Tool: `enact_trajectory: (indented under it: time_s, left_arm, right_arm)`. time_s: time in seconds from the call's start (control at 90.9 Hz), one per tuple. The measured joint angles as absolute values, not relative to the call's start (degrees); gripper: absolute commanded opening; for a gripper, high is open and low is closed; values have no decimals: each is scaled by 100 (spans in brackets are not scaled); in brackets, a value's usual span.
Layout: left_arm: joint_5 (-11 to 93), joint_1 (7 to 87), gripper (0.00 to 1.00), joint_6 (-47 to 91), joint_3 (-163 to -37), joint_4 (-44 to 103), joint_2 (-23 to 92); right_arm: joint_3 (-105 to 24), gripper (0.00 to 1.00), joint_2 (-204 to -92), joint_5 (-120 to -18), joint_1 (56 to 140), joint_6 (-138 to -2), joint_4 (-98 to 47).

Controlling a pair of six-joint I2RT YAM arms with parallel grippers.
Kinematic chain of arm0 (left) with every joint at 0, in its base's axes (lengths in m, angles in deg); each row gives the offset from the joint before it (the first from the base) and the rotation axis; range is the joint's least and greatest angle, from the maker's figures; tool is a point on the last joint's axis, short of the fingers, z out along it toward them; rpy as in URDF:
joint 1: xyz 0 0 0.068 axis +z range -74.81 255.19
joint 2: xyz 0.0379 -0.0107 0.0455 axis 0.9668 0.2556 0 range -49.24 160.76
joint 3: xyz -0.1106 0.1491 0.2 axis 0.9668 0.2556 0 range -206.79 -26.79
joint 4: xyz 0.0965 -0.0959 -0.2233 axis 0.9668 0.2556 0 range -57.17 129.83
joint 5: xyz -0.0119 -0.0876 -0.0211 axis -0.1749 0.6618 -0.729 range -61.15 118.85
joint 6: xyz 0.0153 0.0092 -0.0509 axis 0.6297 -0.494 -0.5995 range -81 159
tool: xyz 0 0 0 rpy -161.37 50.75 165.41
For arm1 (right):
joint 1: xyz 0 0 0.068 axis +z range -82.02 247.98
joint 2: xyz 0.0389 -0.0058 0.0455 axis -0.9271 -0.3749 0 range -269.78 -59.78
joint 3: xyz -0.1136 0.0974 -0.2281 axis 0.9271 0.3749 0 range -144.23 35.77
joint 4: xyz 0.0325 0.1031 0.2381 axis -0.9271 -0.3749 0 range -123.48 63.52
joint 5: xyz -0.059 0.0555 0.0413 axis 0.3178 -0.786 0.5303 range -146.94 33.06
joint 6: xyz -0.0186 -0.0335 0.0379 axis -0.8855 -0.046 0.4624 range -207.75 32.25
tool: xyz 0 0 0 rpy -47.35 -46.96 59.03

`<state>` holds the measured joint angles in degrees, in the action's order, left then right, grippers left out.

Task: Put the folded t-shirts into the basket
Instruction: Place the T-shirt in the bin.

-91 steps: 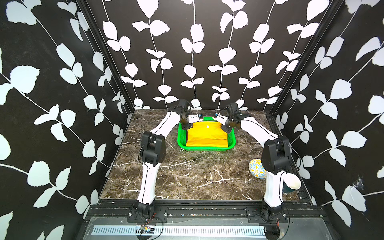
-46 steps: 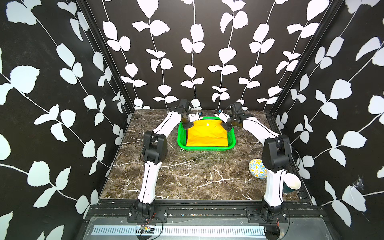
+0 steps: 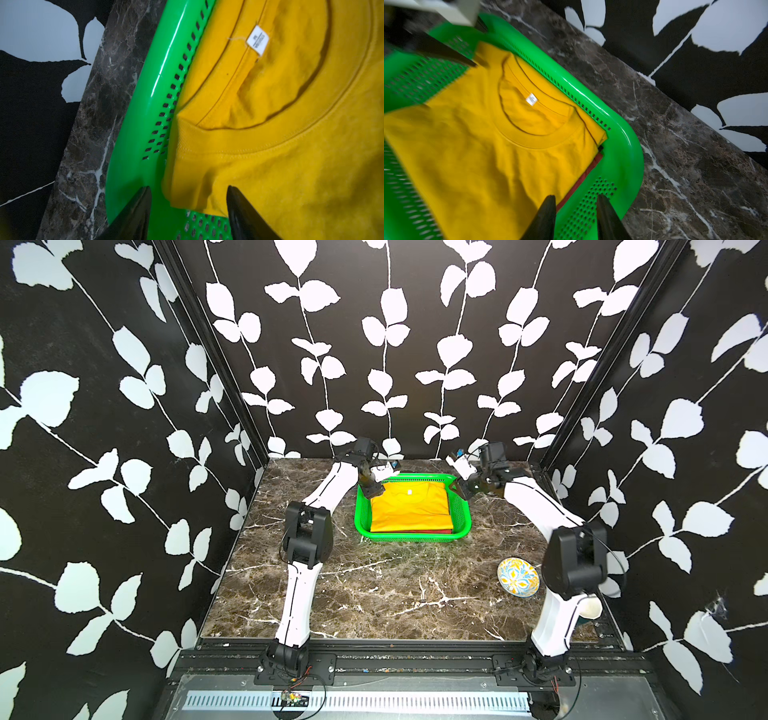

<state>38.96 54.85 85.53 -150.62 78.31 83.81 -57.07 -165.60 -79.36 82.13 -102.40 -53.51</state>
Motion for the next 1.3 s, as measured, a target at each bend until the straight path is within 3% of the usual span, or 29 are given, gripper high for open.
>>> enact_trajectory:
  time_s: [0.154, 0.352, 0.671, 0.913, 1.298]
  left_arm:
    - [4462, 5488, 62, 8400, -14935, 8137, 8003]
    - [5994, 5509, 60, 8159, -13941, 8401, 6834]
    - [6928, 5509, 60, 7901, -12231, 8150, 6657]
    - [6867, 5509, 57, 7774, -12216, 7831, 7009]
    - [5476, 5337, 57, 7853, -12177, 7444, 7258]
  right_arm:
    - [-5707, 33, -16099, -8463, 8373, -8601, -5858]
    - [-5600, 17, -16503, -8922, 8799, -6802, -6356]
    - [-5368, 12, -17323, -8836, 9169, -5991, -6846]
    - [-5729, 11, -17762, -7929, 9179, -6225, -7344]
    - [-6157, 21, -17952, -7368, 9225, -6437, -8057]
